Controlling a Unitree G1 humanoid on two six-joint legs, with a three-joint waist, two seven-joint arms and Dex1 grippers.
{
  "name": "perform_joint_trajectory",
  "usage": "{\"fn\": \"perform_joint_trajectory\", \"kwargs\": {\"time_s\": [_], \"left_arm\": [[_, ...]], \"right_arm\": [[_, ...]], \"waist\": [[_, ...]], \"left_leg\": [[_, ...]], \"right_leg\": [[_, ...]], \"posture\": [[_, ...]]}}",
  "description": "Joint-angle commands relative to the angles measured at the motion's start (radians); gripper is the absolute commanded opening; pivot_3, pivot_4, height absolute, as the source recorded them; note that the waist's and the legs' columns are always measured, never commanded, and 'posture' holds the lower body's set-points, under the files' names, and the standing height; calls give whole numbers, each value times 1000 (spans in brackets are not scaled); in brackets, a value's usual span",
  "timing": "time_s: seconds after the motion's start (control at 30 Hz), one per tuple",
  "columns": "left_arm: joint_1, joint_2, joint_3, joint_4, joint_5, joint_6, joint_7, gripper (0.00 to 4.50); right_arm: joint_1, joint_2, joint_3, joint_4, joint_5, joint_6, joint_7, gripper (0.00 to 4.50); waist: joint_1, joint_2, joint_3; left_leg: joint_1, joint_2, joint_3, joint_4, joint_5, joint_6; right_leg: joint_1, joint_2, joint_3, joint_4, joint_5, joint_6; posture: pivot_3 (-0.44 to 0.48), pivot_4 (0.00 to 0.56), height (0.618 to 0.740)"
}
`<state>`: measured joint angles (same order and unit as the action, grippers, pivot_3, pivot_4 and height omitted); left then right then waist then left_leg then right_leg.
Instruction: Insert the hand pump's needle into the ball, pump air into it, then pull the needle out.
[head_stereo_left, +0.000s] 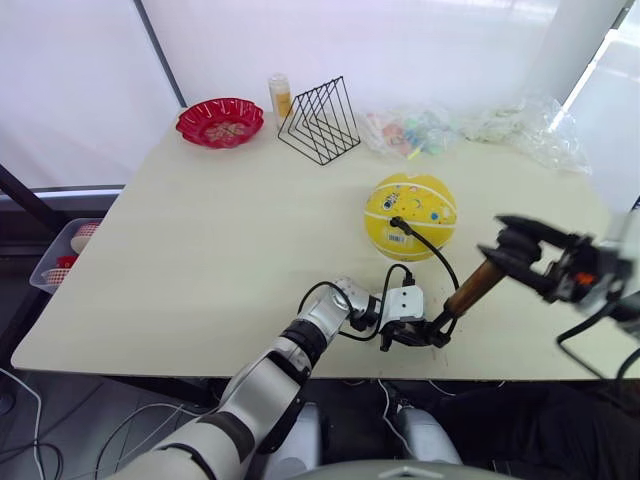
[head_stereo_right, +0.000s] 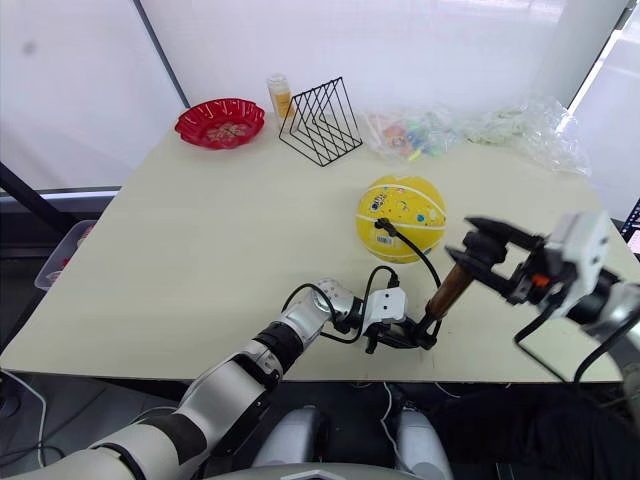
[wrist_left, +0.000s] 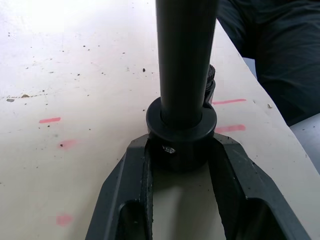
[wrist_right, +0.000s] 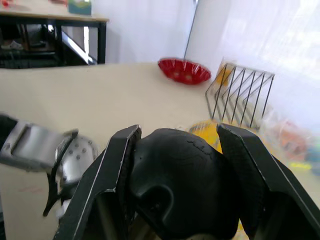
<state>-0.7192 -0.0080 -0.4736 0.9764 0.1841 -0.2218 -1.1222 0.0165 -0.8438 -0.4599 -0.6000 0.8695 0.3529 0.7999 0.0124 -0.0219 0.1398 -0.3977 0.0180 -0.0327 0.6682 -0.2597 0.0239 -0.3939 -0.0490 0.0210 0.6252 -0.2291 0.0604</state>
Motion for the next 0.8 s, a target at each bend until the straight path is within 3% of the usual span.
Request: {"fn": "perform_joint_trajectory", "kwargs": {"time_s": [0.03,0.23,0.53,0.8], "left_arm": [[46,43,-40,114,73,67,20,1097],[45,44,-42,115,75,65,17,1097],[45,38,-42,113,74,68,20,1097],[39,44,-38,118,71,67,24,1097]], "right_arm": [[-45,-29,-98,-37,101,37,-28,1938],[-99,-73,-131,-37,155,98,-44,1938],[49,61,113,-42,-103,20,-17,1938],[163,236,360,152,-397,-221,11,1938]], "waist": [[1,-3,1],[1,-2,4],[0,-6,0],[-3,-13,-10]], "left_leg": [[0,0,-1,0,0,0],[-1,0,1,0,0,0],[0,1,0,0,0,0],[2,3,-1,0,0,0]], "right_leg": [[0,1,-1,0,0,0],[-1,-1,1,0,0,-1],[0,0,0,0,0,0],[1,1,-1,0,0,0]], "posture": [[0,150,740],[0,150,740],[0,150,740],[0,150,740]]}}
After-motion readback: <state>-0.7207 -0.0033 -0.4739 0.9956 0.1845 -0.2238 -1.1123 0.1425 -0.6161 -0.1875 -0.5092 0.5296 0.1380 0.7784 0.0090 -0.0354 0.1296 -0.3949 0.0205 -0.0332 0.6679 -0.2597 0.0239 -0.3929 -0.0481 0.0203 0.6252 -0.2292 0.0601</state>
